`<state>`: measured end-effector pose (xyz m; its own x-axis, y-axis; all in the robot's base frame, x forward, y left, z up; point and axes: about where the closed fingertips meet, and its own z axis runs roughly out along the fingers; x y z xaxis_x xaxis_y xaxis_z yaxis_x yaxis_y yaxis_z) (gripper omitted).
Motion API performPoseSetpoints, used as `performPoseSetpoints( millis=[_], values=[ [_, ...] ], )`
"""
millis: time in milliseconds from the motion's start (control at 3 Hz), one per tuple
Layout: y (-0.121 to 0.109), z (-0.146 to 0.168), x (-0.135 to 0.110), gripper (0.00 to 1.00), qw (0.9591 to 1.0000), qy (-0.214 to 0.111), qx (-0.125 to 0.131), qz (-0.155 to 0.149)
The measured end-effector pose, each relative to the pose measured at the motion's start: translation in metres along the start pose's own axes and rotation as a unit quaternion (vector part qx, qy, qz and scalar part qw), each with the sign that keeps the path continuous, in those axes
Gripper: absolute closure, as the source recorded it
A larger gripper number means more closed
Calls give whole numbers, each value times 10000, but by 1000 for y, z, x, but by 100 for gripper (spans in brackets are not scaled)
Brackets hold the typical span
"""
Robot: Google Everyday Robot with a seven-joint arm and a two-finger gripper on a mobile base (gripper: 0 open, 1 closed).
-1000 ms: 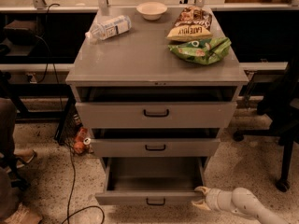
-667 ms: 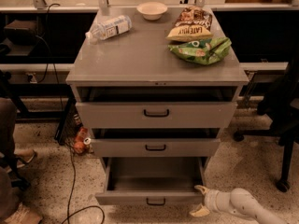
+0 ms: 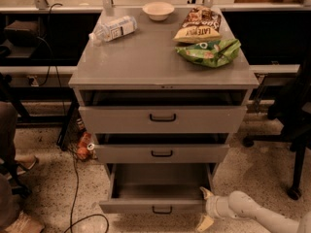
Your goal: Open bottom drawer
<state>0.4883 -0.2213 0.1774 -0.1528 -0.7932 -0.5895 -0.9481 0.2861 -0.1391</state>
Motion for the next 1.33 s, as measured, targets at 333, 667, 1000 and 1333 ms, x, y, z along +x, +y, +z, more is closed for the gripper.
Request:
performPoseSetpoints(
  millis=[333, 667, 1000, 1333],
  values=[
    [4, 7, -4, 2, 9998, 110, -153, -85],
    [7, 2, -4, 25, 9998, 70, -183, -76],
    [18, -6, 0, 47, 9997, 65, -229, 16],
    [34, -16, 8, 78, 9995, 26, -265, 196]
  ],
)
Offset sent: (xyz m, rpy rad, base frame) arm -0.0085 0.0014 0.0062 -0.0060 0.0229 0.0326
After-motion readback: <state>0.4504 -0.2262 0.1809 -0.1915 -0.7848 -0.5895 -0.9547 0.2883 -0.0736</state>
